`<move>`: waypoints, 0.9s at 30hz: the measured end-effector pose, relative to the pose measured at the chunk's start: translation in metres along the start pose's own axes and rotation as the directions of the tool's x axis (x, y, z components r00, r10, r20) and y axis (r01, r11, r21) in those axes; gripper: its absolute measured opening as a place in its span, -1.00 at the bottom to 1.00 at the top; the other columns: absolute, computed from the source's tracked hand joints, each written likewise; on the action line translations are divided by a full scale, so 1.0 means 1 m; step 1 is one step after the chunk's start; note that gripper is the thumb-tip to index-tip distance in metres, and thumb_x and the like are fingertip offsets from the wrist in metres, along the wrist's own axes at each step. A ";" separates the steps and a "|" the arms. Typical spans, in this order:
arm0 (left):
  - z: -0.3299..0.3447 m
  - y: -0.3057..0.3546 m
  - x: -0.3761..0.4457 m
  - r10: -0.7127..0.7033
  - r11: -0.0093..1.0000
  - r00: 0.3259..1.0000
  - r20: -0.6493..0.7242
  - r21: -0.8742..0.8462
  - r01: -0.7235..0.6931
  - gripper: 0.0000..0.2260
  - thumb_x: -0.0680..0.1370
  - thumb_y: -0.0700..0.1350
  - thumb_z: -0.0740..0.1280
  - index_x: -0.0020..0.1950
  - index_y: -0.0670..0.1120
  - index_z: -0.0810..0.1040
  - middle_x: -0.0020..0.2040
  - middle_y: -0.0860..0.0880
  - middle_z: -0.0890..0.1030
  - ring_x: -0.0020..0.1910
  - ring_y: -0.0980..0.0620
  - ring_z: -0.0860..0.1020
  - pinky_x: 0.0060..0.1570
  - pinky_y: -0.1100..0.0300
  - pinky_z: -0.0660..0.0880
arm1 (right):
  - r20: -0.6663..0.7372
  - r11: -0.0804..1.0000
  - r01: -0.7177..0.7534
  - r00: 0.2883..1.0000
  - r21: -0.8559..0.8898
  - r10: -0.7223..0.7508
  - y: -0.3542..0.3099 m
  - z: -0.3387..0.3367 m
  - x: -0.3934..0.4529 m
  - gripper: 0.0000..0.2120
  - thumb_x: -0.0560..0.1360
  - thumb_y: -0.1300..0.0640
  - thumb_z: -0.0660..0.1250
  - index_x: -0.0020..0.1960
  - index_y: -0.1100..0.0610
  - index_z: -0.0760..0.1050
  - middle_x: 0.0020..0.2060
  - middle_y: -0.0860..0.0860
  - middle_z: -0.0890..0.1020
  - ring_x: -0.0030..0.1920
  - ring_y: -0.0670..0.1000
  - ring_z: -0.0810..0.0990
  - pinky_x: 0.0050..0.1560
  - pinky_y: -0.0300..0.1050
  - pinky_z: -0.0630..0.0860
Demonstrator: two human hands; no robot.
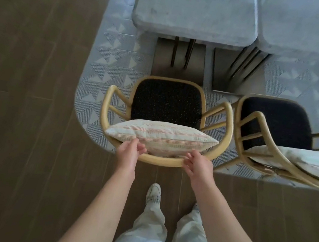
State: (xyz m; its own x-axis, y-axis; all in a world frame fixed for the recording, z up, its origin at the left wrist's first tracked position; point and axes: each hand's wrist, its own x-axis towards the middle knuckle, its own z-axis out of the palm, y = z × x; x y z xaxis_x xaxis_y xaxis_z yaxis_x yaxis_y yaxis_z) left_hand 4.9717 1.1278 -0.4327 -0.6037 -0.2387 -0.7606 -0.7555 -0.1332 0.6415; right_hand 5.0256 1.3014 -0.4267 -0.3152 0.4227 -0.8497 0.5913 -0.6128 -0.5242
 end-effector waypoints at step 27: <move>-0.009 -0.054 0.046 -0.113 0.987 0.994 0.006 -0.111 0.113 -0.44 0.59 -0.26 0.40 0.56 -0.13 0.29 0.31 -0.17 0.56 -0.02 -0.02 0.67 -0.19 0.05 0.69 | 0.029 0.992 -0.091 0.996 0.083 0.089 0.013 -0.025 0.050 -0.70 0.61 0.33 0.26 0.34 0.25 0.38 0.15 0.15 0.60 0.04 0.10 0.65 0.12 0.13 0.64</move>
State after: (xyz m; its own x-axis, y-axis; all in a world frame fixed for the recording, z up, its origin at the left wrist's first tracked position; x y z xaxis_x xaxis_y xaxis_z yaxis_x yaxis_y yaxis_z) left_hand 4.9874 1.1150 -0.5017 -0.5158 -0.2160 -0.8291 -0.7862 -0.2652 0.5582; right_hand 5.0361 1.3311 -0.4742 -0.2825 0.3467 -0.8944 0.5539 -0.7023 -0.4472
